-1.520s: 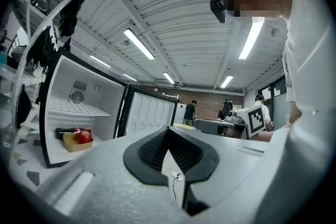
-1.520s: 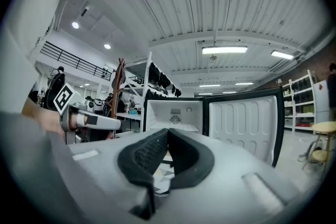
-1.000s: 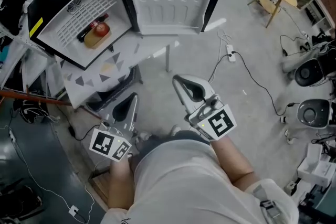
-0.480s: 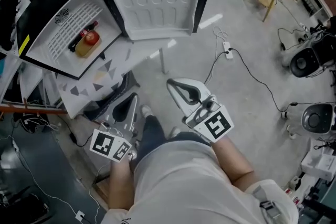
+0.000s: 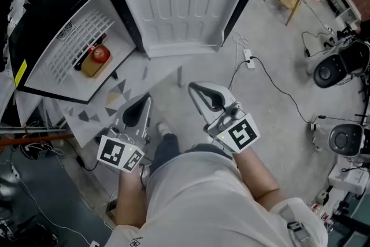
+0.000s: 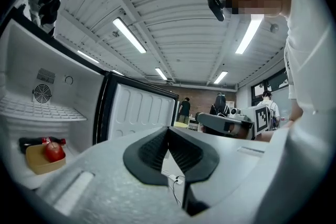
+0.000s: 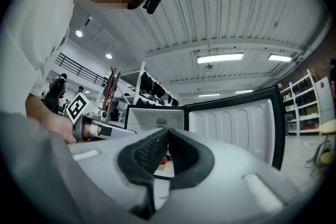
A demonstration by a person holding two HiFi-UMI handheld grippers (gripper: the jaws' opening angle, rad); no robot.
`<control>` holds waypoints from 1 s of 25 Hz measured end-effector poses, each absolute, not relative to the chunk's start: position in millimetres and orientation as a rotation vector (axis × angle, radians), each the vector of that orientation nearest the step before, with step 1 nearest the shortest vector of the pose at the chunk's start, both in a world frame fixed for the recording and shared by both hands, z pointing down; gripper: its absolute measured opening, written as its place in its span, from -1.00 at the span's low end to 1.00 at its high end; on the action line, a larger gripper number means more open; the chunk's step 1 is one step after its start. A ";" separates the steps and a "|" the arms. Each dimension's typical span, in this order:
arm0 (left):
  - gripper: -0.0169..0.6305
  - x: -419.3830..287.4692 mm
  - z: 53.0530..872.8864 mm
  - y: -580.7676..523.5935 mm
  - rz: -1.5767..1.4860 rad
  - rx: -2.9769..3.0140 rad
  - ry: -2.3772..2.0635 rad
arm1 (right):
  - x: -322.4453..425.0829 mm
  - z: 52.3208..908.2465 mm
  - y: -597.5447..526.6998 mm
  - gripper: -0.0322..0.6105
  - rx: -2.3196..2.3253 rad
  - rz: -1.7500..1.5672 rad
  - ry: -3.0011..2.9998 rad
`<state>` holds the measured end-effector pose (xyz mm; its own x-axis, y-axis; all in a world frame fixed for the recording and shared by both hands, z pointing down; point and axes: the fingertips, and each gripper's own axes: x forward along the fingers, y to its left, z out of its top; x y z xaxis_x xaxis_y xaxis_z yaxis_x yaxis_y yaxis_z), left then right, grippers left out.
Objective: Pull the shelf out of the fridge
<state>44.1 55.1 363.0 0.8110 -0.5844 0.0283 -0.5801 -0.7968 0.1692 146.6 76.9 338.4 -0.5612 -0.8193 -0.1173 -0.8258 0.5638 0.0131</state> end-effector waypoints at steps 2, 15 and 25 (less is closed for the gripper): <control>-0.92 37.1 363.9 33.6 -0.037 2.831 -0.911 | 137.8 341.3 58.2 -0.89 -1.436 0.106 2.701; -0.92 -28.1 377.7 -67.1 -0.024 2.850 -0.882 | 66.4 363.3 -43.1 -0.89 -1.480 0.077 2.729; -0.92 -71.2 392.9 -97.9 -0.019 2.746 -1.045 | 22.5 365.6 -89.9 -0.89 -1.322 0.045 2.805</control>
